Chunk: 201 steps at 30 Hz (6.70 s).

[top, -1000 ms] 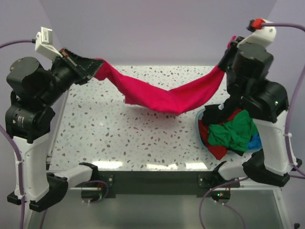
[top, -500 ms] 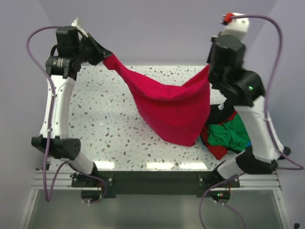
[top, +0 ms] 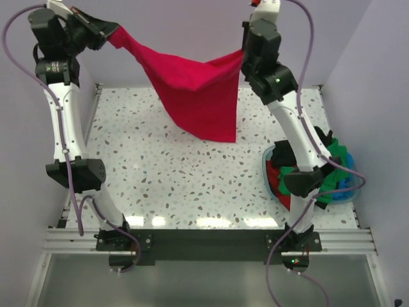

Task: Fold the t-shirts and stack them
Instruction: Flatten the tshirt out

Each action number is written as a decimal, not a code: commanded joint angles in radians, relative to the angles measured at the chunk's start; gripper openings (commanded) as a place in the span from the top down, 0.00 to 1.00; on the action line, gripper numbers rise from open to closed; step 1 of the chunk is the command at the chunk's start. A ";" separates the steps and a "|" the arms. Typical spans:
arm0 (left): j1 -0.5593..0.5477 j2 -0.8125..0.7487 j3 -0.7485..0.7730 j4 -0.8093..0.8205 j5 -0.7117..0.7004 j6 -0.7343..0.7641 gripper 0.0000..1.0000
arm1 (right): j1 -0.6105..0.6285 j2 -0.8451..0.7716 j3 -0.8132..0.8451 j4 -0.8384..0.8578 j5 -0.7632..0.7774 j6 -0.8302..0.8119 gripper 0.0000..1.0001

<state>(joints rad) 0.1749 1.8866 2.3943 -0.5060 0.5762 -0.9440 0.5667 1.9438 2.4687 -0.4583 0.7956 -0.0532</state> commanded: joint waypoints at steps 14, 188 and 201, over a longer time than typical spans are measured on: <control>0.109 -0.602 -1.068 -0.393 -0.528 0.297 0.99 | 0.001 -0.762 -1.139 -0.433 -0.406 0.625 1.00; -0.123 -0.225 -1.477 -0.081 -0.886 0.214 1.00 | -0.056 -0.246 -1.180 -0.204 -0.329 0.679 0.01; -0.112 -0.297 -1.480 -0.212 -1.070 0.109 1.00 | -0.064 0.012 -0.970 -0.180 -0.418 0.722 0.04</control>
<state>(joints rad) 0.0551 1.6165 0.9207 -0.7006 -0.4389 -0.8024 0.5091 1.9266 1.4593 -0.6270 0.3931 0.6395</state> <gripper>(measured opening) 0.029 0.966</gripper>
